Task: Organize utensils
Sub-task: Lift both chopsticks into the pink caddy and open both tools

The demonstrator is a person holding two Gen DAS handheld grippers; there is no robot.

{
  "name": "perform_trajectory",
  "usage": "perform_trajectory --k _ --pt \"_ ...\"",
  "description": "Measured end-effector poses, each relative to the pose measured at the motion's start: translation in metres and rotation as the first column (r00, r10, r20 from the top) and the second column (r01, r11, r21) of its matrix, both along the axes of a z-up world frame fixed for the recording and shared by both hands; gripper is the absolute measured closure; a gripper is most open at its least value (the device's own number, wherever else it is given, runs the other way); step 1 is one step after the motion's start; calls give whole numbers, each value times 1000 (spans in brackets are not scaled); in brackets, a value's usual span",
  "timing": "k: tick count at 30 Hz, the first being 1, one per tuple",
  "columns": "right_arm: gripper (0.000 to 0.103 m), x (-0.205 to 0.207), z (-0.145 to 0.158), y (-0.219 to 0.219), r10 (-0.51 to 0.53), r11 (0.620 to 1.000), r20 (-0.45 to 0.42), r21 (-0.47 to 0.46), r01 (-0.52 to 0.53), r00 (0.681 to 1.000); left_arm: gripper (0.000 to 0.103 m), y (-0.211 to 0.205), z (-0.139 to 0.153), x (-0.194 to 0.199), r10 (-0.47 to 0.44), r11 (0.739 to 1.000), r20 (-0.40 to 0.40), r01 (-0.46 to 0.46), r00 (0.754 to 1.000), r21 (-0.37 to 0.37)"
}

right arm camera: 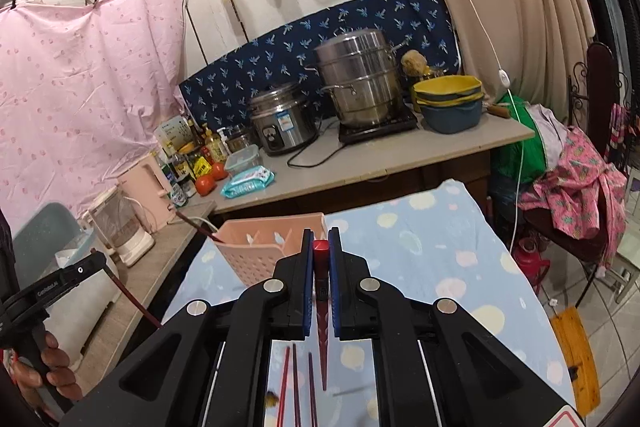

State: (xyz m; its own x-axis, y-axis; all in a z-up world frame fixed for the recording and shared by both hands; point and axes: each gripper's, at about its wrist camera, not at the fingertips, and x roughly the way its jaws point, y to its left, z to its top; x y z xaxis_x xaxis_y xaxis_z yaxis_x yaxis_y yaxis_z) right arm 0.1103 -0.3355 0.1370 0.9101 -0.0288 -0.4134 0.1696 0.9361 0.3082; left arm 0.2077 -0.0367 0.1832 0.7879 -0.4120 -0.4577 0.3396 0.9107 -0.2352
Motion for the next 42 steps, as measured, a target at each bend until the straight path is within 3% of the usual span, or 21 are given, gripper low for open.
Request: perform_trajectory --k 10,15,20,26,42 --pt "96 62 45 -5 3 1000 112 0 -3 994 96 -30 67 48 15 999 158 -10 987 -33" --pt "96 94 61 -5 6 1000 154 -19 -3 988 96 -42 83 77 23 999 217 -15 976 -39" --pt "96 122 62 -3 6 1000 163 -31 -1 987 96 -52 75 104 49 999 219 -47 975 -13" --pt "96 148 39 -5 17 999 107 -29 -14 994 96 -55 47 128 49 999 161 -51 986 9" --pt "96 168 -11 -2 28 999 -5 -28 -28 1000 95 -56 5 143 51 998 71 -54 996 38"
